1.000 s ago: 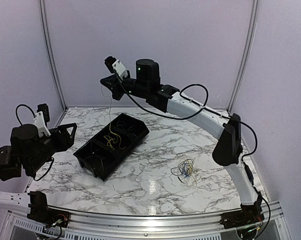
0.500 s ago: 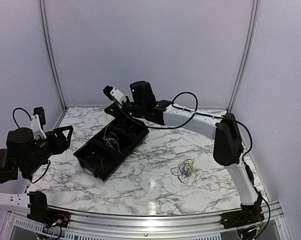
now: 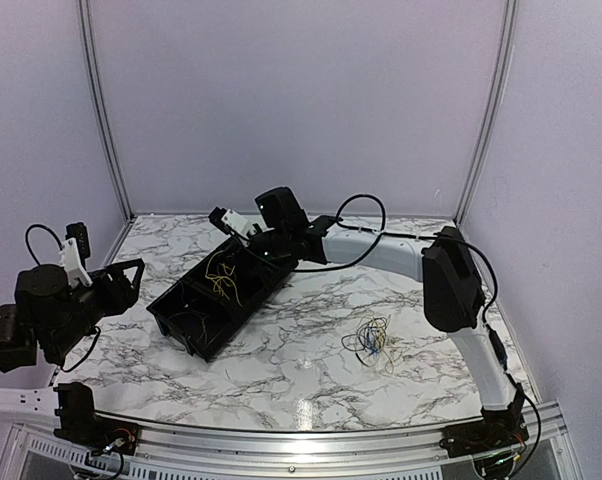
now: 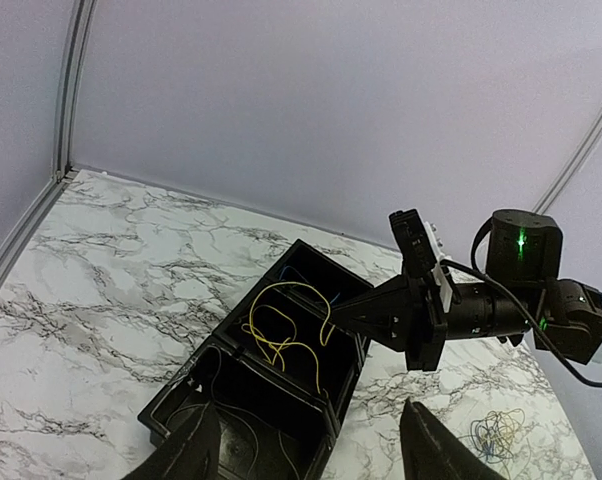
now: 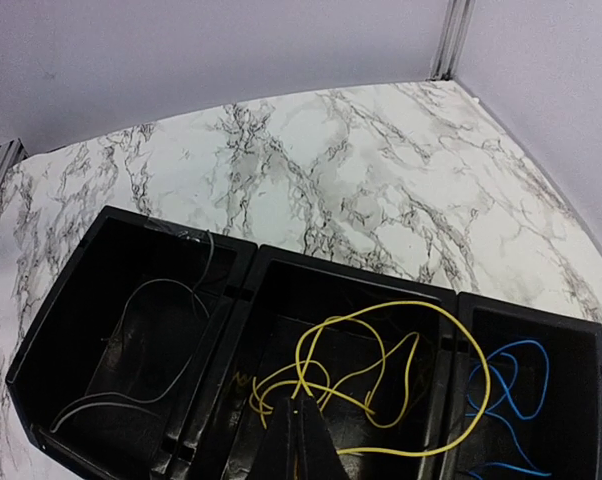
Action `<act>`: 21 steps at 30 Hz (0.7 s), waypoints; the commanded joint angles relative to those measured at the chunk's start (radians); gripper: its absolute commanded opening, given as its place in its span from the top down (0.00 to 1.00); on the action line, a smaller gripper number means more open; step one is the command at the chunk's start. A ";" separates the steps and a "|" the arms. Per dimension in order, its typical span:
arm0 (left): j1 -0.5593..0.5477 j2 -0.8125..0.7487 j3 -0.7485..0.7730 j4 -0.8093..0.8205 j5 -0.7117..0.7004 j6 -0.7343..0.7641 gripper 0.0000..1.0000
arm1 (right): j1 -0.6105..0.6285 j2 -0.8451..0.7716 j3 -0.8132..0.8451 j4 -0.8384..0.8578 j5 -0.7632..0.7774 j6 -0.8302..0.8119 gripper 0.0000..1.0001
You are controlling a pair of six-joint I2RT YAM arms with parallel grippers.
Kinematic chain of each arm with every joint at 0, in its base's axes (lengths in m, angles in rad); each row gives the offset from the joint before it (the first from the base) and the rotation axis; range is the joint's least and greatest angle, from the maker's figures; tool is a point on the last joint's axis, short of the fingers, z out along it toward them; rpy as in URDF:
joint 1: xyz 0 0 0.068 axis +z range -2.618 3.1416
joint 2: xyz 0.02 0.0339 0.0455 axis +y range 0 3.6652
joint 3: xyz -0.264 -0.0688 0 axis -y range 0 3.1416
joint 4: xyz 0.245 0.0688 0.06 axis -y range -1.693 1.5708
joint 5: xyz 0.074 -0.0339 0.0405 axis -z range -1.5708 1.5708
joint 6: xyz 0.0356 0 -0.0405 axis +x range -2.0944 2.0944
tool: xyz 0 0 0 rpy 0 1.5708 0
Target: Untangle the cables
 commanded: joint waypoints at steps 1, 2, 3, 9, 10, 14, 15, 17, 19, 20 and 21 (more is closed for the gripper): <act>-0.001 -0.015 -0.015 -0.015 -0.006 -0.013 0.36 | 0.030 0.048 0.059 -0.063 -0.040 -0.008 1.00; -0.001 -0.015 -0.015 -0.015 -0.005 -0.015 0.36 | 0.037 0.047 0.065 -0.065 -0.065 0.006 1.00; -0.001 -0.015 -0.016 -0.016 -0.005 -0.015 0.36 | 0.045 0.046 0.079 -0.074 -0.084 0.018 1.00; -0.001 -0.027 -0.031 -0.016 -0.002 -0.036 0.36 | 0.046 0.026 0.069 -0.069 -0.130 0.132 1.00; -0.001 -0.027 -0.034 -0.016 0.000 -0.043 0.36 | 0.040 0.028 0.063 -0.067 -0.123 0.149 1.00; -0.001 -0.019 -0.031 -0.017 0.010 -0.054 0.36 | 0.014 0.052 0.054 -0.066 -0.050 0.156 1.00; -0.001 -0.014 -0.028 -0.016 0.013 -0.056 0.36 | 0.008 0.061 0.059 -0.068 -0.035 0.152 1.00; -0.001 -0.004 -0.019 -0.018 0.019 -0.056 0.36 | -0.001 0.083 0.073 -0.070 0.012 0.141 1.00; -0.001 0.009 -0.011 -0.018 0.025 -0.057 0.36 | -0.006 0.102 0.081 -0.070 0.043 0.115 1.00; -0.001 0.018 -0.006 -0.018 0.028 -0.058 0.36 | -0.007 0.112 0.085 -0.072 0.056 0.102 1.00; -0.001 0.024 -0.004 -0.018 0.031 -0.060 0.36 | -0.007 0.123 0.089 -0.073 0.068 0.091 1.00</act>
